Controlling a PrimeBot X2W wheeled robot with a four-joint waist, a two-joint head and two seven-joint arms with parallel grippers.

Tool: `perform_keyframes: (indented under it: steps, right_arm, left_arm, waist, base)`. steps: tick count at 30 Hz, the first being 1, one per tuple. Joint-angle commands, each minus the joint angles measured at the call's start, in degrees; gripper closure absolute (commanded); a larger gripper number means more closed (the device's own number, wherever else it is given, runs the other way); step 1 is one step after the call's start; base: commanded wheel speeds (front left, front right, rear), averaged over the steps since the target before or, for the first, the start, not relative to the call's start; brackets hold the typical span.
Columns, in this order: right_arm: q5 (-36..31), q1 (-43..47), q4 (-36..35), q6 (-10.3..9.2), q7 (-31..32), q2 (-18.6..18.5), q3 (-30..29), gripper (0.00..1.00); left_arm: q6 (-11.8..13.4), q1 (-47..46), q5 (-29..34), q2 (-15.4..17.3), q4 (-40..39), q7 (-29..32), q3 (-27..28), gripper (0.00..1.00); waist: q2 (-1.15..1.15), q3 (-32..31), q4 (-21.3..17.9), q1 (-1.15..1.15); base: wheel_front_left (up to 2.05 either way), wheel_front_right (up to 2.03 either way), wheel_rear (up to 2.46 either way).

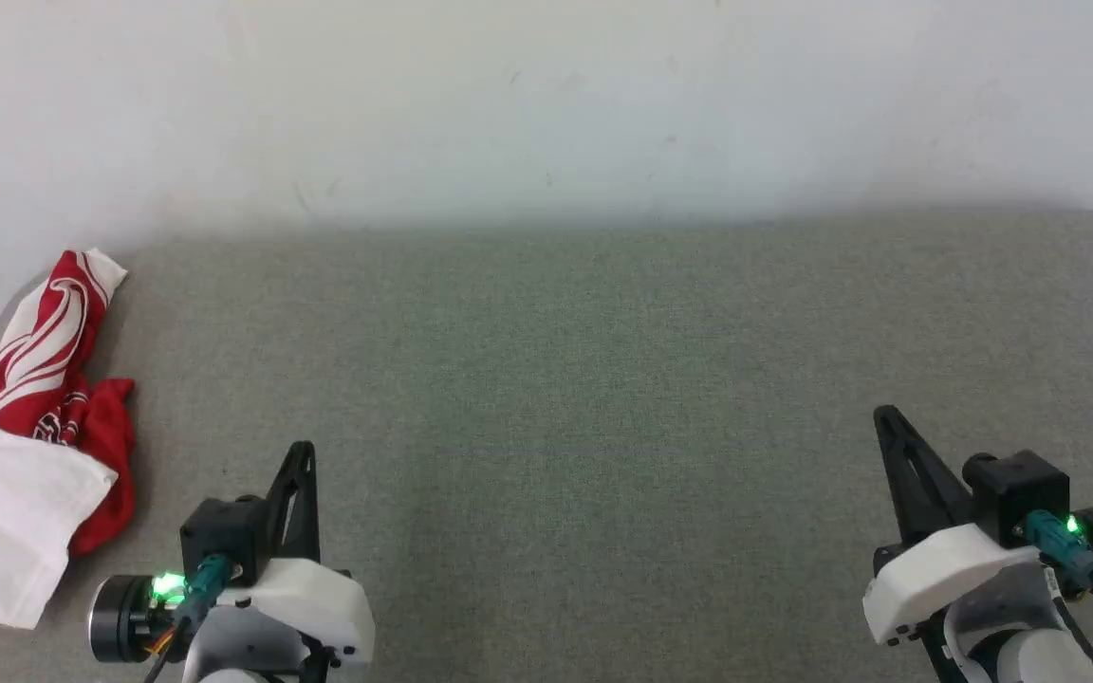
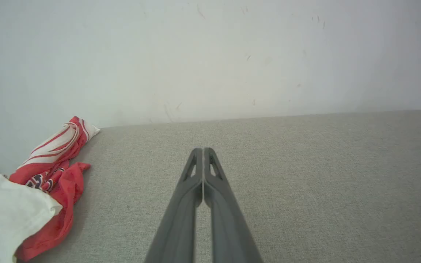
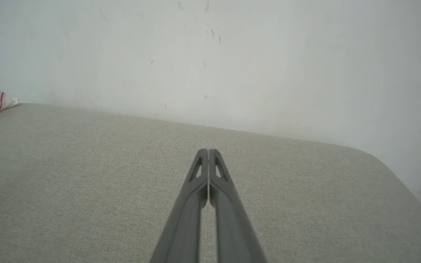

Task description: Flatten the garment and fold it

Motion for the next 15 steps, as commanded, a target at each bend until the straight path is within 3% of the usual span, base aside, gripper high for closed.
perform_keyframes:
  steps: [1,15]
  right_arm:
    - [-0.36,0.35,-0.38,-0.04,0.04,0.24,-0.05,1.00]
    - [-0.36,0.35,-0.38,-0.04,0.04,0.24,-0.05,1.00]
  left_arm:
    - [-0.46,-0.77,0.38,-0.13,-0.30,0.01,-0.03,1.00]
    - [-0.46,-0.77,0.38,-0.13,-0.30,0.01,-0.03,1.00]
  waist:
    - [0.00,0.00,0.00,0.00]
    - [0.00,0.00,0.00,0.00]
  base:
    - [0.00,0.00,0.00]
    - [0.00,0.00,0.00]
